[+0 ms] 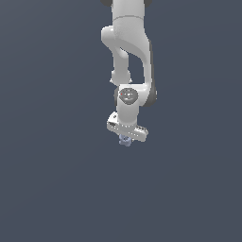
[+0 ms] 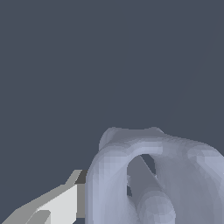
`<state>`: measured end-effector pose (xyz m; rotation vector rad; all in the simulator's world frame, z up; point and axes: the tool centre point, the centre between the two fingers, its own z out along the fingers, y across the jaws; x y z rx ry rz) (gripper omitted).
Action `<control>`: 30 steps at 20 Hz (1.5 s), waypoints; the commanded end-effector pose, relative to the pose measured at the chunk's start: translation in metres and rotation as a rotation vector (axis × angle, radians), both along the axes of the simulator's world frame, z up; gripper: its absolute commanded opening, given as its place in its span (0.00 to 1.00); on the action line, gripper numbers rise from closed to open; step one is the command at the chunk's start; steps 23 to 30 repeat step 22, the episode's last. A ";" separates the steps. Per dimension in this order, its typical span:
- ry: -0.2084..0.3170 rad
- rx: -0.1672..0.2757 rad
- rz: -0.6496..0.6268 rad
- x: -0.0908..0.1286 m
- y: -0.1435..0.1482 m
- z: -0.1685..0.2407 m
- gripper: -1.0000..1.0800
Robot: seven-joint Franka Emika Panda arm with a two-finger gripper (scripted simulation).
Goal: Pick up the object and move it to a goal position.
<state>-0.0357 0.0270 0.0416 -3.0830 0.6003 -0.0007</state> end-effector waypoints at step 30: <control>0.001 -0.001 -0.001 0.034 -0.130 0.002 0.00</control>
